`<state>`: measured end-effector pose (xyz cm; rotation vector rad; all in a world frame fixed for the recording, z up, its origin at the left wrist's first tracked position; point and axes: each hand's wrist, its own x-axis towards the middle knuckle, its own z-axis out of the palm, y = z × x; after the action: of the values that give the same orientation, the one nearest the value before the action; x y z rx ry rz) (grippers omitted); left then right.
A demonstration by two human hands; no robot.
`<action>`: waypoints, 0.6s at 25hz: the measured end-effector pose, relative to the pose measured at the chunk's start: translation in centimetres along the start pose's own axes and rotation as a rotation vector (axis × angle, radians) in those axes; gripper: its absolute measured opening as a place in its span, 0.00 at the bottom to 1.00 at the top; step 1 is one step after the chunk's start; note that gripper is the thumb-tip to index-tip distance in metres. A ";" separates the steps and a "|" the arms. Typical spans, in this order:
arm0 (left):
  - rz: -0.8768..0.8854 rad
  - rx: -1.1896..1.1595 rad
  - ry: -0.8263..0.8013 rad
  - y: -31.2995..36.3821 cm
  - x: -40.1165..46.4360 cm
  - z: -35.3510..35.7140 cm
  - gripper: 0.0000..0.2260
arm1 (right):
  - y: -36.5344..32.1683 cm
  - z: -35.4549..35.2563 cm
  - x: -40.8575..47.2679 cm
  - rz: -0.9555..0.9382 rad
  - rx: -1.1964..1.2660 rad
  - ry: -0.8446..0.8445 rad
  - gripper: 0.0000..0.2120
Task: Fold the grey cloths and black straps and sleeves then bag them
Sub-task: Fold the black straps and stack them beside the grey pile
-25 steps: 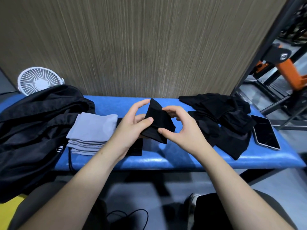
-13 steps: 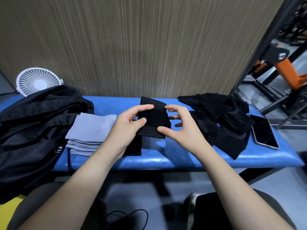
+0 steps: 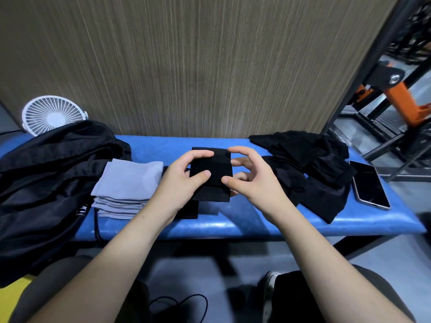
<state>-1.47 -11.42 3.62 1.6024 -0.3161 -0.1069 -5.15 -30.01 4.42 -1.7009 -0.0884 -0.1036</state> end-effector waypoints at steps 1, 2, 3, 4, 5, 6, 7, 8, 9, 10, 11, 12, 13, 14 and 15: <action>0.005 0.064 0.008 -0.3 0.0 0.1 0.17 | 0.1 0.1 0.0 -0.003 0.016 0.002 0.25; 0.014 0.133 0.017 -0.5 0.0 0.2 0.17 | 0.2 0.2 0.0 -0.005 0.025 0.004 0.25; 0.022 0.199 0.027 -0.6 0.1 0.3 0.17 | 0.3 0.4 0.0 -0.007 0.030 0.009 0.24; 0.031 0.250 0.036 -0.6 0.0 0.4 0.18 | 0.4 0.6 0.1 -0.013 0.032 0.019 0.24; 0.038 0.293 0.049 -0.6 -0.1 0.6 0.18 | 0.5 0.7 0.1 -0.027 0.027 0.036 0.23; 0.048 0.341 0.067 -0.6 -0.1 0.7 0.19 | 0.5 0.9 0.1 -0.052 0.012 0.061 0.23; 0.069 0.416 0.098 -0.6 -0.2 0.9 0.20 | 0.5 1.0 0.1 -0.080 -0.010 0.094 0.22; 0.096 0.509 0.139 -0.6 -0.3 1.1 0.21 | 0.6 1.1 0.2 -0.106 -0.031 0.128 0.21; 0.123 0.593 0.182 -0.7 -0.5 1.3 0.21 | 0.6 1.2 0.3 -0.123 -0.043 0.160 0.21; 0.139 0.629 0.209 -0.7 -0.6 1.4 0.20 | 0.7 1.4 0.3 -0.133 -0.044 0.185 0.20; 0.139 0.611 0.206 -0.7 -0.6 1.6 0.19 | 0.7 1.5 0.3 -0.140 -0.036 0.200 0.20; 0.128 0.547 0.176 -0.6 -0.7 1.8 0.18 | 0.7 1.6 0.3 -0.147 -0.024 0.209 0.20; 0.102 0.459 0.133 -0.5 -0.8 1.9 0.17 | 0.7 1.7 0.3 -0.151 -0.010 0.208 0.20; 0.071 0.368 0.093 -0.5 -0.8 2.1 0.16 | 0.7 1.7 0.3 -0.152 0.008 0.199 0.21; 0.040 0.279 0.063 -0.4 -0.8 2.1 0.16 | 0.7 1.8 0.3 -0.148 0.032 0.184 0.21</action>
<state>-2.69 -13.23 3.02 1.8702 -0.3244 0.0195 -4.77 -28.30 3.56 -1.6442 -0.0783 -0.3665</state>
